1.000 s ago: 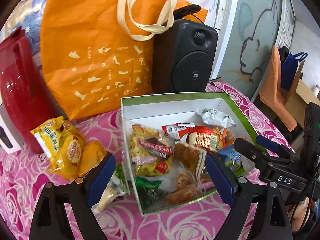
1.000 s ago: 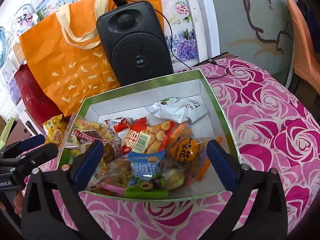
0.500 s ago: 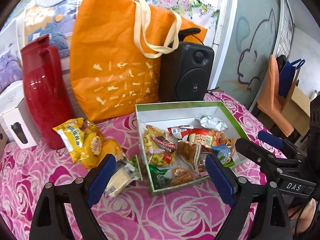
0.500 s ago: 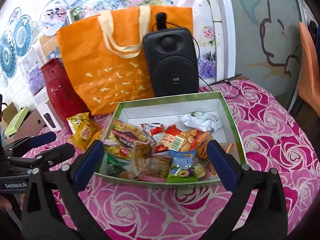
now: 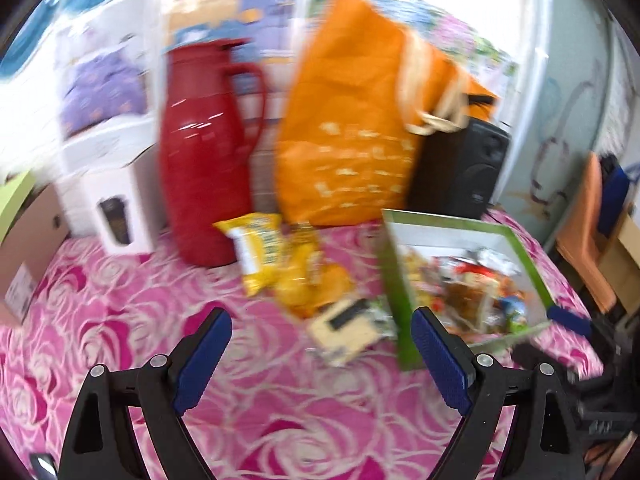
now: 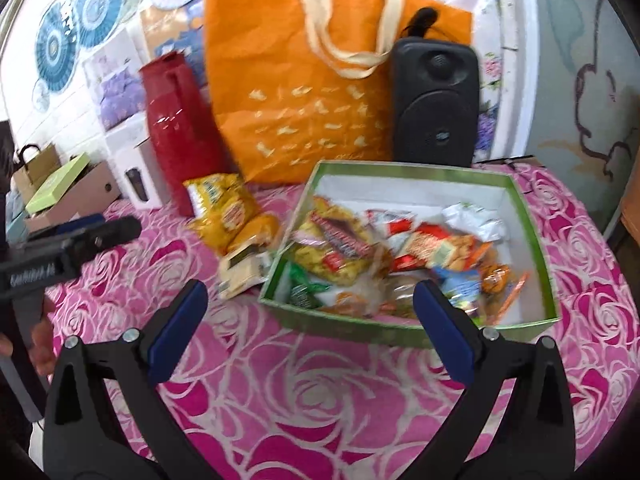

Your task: Organize snacks

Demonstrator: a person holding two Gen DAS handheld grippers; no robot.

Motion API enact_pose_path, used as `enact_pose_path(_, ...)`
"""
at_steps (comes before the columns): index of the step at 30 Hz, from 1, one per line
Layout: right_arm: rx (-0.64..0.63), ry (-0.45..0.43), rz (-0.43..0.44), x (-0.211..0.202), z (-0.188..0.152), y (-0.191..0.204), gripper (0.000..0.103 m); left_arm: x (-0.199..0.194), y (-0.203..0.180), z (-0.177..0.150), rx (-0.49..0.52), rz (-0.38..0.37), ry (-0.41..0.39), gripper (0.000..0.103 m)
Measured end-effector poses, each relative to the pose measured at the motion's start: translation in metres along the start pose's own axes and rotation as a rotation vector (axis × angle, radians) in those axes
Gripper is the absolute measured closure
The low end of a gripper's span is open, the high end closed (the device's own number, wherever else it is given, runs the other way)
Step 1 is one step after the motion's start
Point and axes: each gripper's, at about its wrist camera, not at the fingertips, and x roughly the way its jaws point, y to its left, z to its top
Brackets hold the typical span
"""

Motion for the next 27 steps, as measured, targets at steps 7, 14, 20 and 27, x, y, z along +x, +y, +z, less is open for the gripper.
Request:
enact_pose_path(7,0.019,0.112,0.140,0.040,-0.017,0.043,0.002,0.017,0.037,-0.006,-0.045,0.007,0.050,0.010)
enact_pose_path(14,0.105,0.216,0.214,0.079,-0.030,0.058,0.046,0.040,0.034,-0.004,0.009,-0.030,0.085,0.010)
enact_pose_path(20,0.184,0.241,0.229,0.110,-0.027,0.063,0.062,0.060,0.028,0.008,0.082,-0.054,0.095,0.016)
enact_pose_path(27,0.307,0.212,0.157,0.137,-0.019,0.058,0.062,0.096,0.031,0.023,0.080,-0.088,0.124,0.018)
